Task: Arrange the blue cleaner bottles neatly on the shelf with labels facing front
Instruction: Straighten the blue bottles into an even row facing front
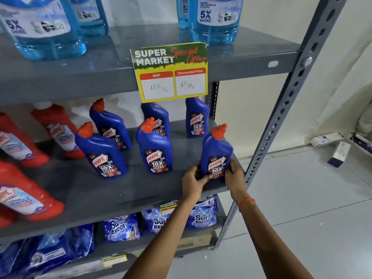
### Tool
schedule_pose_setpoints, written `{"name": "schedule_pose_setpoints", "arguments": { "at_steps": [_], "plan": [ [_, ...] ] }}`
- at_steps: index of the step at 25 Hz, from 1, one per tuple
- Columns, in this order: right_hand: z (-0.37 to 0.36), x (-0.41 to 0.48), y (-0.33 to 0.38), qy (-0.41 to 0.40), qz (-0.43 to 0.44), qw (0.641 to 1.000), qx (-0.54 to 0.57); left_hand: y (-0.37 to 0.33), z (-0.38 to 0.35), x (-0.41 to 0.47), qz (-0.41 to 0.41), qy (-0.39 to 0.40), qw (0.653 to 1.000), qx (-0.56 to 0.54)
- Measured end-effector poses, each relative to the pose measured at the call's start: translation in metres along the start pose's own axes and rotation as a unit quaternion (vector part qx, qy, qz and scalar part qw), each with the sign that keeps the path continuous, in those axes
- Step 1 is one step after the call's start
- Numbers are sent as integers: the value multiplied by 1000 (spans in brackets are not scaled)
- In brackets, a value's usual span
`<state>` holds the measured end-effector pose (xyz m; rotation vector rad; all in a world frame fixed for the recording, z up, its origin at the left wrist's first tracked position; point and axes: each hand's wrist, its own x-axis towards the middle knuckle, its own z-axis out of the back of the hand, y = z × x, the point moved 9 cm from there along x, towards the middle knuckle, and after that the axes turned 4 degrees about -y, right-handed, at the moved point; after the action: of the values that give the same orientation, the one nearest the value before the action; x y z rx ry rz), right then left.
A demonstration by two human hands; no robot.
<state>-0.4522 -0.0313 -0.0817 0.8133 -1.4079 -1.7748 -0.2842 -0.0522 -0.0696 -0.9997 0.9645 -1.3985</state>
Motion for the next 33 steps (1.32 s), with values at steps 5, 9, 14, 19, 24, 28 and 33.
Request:
{"name": "schedule_pose_setpoints", "arguments": {
  "at_steps": [5, 9, 14, 19, 24, 28, 33],
  "plan": [
    [6, -14, 1, 19, -14, 1000, -15, -7, 0, -11, 32, -15, 999, -8],
    [6, -19, 5, 11, -35, 999, -12, -9, 1, -18, 44, -38, 998, -11],
    [4, -20, 5, -6, -52, 999, -1, -15, 1, -20, 48, -38, 998, -14],
    [12, -49, 33, -130, -57, 988, 59, -15, 7, -25, 48, -24, 999, -6],
    [3, -112, 126, -239, 168, 952, 96, -60, 90, -49, -98, -189, 973, -85],
    [-61, -133, 177, -122, 317, 939, 61, -63, 158, -37, -117, -268, 954, -61],
    [-139, -89, 108, 79, 121, 989, -13, -1, 171, 16, -27, -167, 986, -8]
  ]
}}
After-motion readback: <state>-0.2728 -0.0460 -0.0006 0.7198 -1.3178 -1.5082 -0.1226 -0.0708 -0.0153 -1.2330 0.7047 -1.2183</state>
